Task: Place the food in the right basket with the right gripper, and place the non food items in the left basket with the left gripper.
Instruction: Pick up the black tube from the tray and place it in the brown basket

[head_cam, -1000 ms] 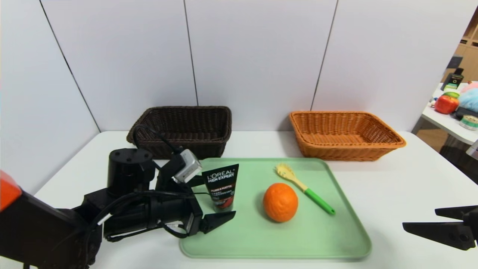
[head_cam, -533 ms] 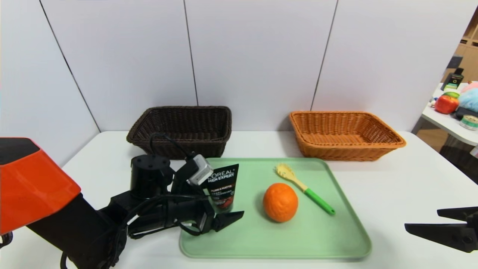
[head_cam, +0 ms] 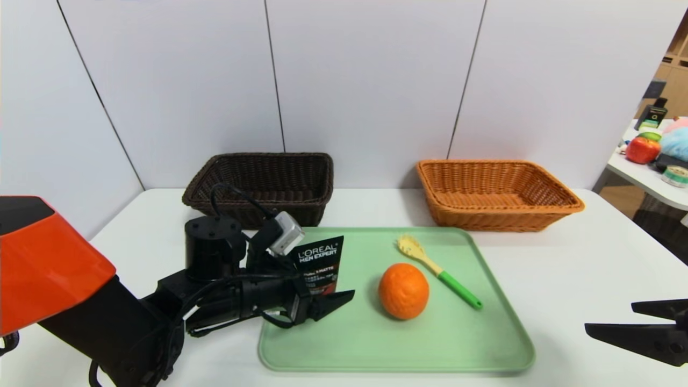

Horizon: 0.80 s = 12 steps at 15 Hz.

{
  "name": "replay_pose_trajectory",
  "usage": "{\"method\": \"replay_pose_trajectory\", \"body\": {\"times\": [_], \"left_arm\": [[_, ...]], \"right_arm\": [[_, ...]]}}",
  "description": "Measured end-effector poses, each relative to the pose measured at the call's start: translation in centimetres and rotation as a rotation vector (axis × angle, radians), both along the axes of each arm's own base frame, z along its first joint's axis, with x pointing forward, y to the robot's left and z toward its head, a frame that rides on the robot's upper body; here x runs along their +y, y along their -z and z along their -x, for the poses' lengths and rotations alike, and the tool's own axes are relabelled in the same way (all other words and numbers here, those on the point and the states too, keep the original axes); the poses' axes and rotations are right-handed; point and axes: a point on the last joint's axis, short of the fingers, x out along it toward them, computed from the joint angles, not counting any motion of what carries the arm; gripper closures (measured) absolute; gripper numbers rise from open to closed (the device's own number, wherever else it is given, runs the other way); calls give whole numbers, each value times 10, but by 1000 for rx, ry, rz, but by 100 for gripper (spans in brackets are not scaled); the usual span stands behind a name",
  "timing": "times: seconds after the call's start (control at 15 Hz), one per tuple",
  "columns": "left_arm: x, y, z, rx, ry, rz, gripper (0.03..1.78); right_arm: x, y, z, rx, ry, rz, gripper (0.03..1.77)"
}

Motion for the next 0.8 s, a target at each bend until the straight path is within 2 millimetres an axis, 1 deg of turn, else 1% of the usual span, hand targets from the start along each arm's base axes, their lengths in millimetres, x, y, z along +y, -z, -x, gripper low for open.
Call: {"method": "replay_pose_trajectory", "body": {"times": [0.2,0.33,0.47,0.67,0.73,0.8], "left_arm": [[-1,0,-1,-1,-1,1,12],[-1,1,-2,11,-5,6,47],[-1,0,-2,6,-5,12,76],[0,-2,-1,-1,-5,16,107],[0,-3,-1,-5,-5,18,142],[0,-4,0,-6,-5,20,143]], "right_arm": [[0,1,1,2,0,0,10],[0,2,1,4,0,0,10],[0,2,1,4,0,0,10],[0,2,1,5,0,0,10],[0,2,1,5,0,0,10],[0,2,2,4,0,0,10]]}}
